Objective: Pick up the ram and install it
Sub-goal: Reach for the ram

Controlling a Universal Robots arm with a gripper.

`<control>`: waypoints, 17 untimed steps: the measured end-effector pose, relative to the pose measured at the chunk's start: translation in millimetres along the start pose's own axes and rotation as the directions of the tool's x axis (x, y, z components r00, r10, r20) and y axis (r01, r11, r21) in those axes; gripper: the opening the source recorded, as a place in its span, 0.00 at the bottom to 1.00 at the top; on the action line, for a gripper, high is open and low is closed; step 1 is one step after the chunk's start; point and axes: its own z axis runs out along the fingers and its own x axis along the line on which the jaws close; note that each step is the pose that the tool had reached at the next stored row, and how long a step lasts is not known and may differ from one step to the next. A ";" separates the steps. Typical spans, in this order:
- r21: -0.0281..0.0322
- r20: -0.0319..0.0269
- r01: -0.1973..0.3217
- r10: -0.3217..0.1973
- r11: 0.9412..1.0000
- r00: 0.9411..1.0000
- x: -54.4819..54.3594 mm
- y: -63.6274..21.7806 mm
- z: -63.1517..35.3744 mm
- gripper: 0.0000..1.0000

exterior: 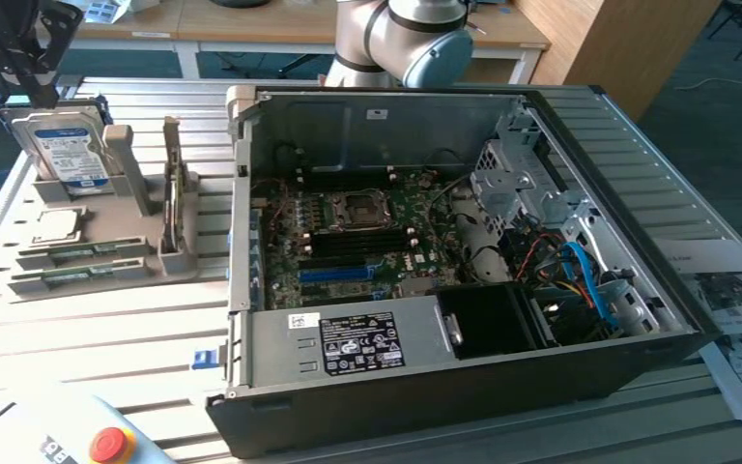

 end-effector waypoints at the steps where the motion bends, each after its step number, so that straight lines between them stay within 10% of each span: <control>1: 0.000 0.000 0.000 0.000 1.000 1.000 0.0 0.0 0.0 0.10; 17: 0.000 0.000 0.000 0.000 1.000 1.000 3.1 3.6 1.4 0.10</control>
